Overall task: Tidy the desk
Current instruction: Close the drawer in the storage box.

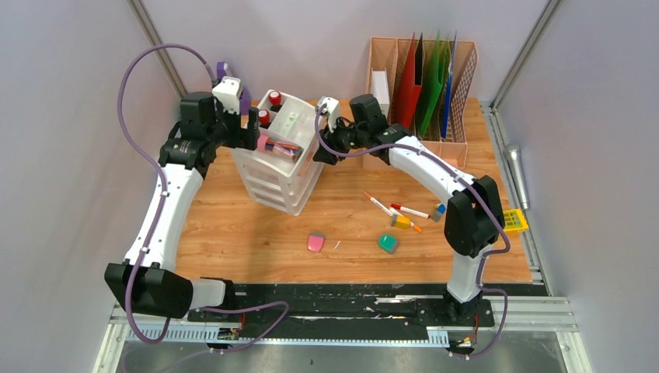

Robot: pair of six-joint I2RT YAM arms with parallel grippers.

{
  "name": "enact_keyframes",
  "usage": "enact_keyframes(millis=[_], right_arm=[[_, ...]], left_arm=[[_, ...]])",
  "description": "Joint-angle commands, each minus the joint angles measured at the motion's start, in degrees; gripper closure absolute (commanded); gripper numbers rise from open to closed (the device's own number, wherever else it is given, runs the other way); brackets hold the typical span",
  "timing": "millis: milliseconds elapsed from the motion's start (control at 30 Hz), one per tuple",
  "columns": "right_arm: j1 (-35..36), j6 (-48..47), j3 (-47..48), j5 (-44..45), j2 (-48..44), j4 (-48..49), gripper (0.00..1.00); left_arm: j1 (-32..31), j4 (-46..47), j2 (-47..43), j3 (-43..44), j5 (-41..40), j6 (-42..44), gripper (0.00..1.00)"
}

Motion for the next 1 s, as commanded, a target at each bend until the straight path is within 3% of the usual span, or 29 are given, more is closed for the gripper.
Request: enact_keyframes(millis=[0,367,500,700,967], right_arm=[[0.56,5.89,3.27,-3.56,2.55,7.16,0.58],[0.74,6.73,2.56,-2.88,5.19,9.77,0.54],[0.66,7.61,-0.09,-2.41,3.39,10.55,0.46],[-0.27,15.38,-6.89,-0.57,-1.70,14.07,0.23],[-0.73,20.42,-11.35,0.43,-3.92,16.07,0.16]], left_arm=[[0.25,2.60,-0.28,-0.86,1.95,-1.31,0.00],[0.25,3.00,-0.10,-1.15,2.56,-2.60,0.00],[0.27,3.03,0.59,-0.61,1.77,-1.99,0.00],[0.32,0.60,3.32,2.96,0.32,-0.03,0.01],[0.34,-1.57,5.75,5.97,-1.60,1.46,0.12]])
